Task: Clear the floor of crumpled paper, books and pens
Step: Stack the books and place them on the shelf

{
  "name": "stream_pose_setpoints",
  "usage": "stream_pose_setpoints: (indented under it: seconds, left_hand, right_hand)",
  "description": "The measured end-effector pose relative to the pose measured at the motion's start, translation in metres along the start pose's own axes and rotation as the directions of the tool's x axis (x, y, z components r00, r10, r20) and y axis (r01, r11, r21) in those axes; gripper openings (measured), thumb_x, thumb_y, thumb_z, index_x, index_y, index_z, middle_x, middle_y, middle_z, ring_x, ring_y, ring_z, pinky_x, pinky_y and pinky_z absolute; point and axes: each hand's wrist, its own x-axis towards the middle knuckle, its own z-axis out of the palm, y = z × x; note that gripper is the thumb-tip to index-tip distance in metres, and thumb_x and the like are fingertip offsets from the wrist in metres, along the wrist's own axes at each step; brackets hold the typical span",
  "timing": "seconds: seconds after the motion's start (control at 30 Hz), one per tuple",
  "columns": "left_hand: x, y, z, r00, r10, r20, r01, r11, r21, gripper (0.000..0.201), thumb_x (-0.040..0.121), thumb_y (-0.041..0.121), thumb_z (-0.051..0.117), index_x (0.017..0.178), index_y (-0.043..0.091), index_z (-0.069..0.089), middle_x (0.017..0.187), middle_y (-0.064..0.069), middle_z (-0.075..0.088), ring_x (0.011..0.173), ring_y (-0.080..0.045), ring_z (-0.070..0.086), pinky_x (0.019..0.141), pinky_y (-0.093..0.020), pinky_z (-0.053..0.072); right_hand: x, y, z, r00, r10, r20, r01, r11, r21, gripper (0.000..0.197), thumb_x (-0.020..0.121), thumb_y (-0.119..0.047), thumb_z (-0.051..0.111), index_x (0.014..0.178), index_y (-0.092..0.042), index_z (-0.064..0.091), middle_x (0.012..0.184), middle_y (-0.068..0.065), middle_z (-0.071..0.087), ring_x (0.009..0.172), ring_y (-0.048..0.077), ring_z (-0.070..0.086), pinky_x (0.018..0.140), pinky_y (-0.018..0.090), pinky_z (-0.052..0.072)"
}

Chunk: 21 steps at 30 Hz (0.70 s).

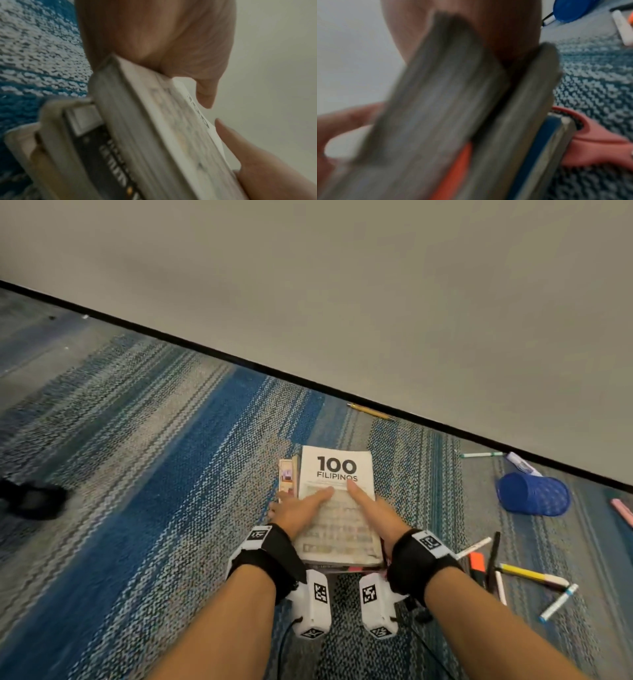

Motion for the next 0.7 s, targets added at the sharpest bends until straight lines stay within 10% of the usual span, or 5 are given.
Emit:
stream_pose_setpoints:
  seconds: [0.13, 0.37, 0.57, 0.7]
  left_hand:
    - [-0.007, 0.001, -0.001, 0.999, 0.02, 0.046, -0.018, 0.999, -0.043, 0.139, 0.034, 0.076, 0.074, 0.147, 0.012, 0.023, 0.15, -0.012, 0.033, 0.136, -0.035, 0.036, 0.112, -0.05, 0.032]
    - [0.013, -0.016, -0.005, 0.998, -0.057, 0.042, 0.067, 0.953, -0.297, 0.09, 0.022, 0.067, 0.09, 0.099, 0.024, 0.069, 0.111, -0.004, 0.07, 0.098, -0.028, 0.069, 0.081, -0.048, 0.056]
    - [-0.013, 0.007, -0.003, 0.982, 0.048, 0.185, 0.004, 0.963, -0.269, 0.116, 0.022, 0.04, 0.099, 0.123, 0.01, 0.052, 0.107, -0.011, 0.071, 0.087, -0.03, 0.073, 0.076, -0.049, 0.058]
    - [-0.04, 0.043, -0.012, 0.92, 0.286, 0.269, -0.205, 0.934, -0.291, 0.077, 0.052, 0.017, 0.093, 0.12, 0.004, 0.057, 0.104, -0.01, 0.073, 0.089, -0.028, 0.073, 0.083, -0.048, 0.057]
  right_hand:
    - [-0.011, -0.008, -0.001, 0.979, 0.002, 0.204, -0.04, 0.983, 0.181, 0.046, 0.088, -0.037, 0.063, 0.124, -0.008, 0.061, 0.116, 0.019, 0.068, 0.106, 0.034, 0.066, 0.087, 0.043, 0.056]
    - [-0.017, -0.013, 0.0, 0.957, 0.058, 0.283, -0.136, 0.955, 0.264, 0.046, 0.09, -0.041, 0.058, 0.124, -0.01, 0.062, 0.116, 0.02, 0.067, 0.1, 0.032, 0.068, 0.081, 0.039, 0.056]
    - [-0.026, -0.009, -0.018, 0.94, -0.034, 0.339, -0.072, 0.953, 0.295, 0.034, 0.09, -0.028, 0.056, 0.119, -0.011, 0.064, 0.114, 0.014, 0.069, 0.096, 0.027, 0.07, 0.077, 0.036, 0.057]
    - [-0.032, -0.027, -0.038, 0.924, -0.212, 0.32, 0.16, 0.97, 0.183, 0.045, 0.085, -0.02, 0.063, 0.128, -0.011, 0.056, 0.123, 0.013, 0.065, 0.109, 0.027, 0.066, 0.084, 0.038, 0.055]
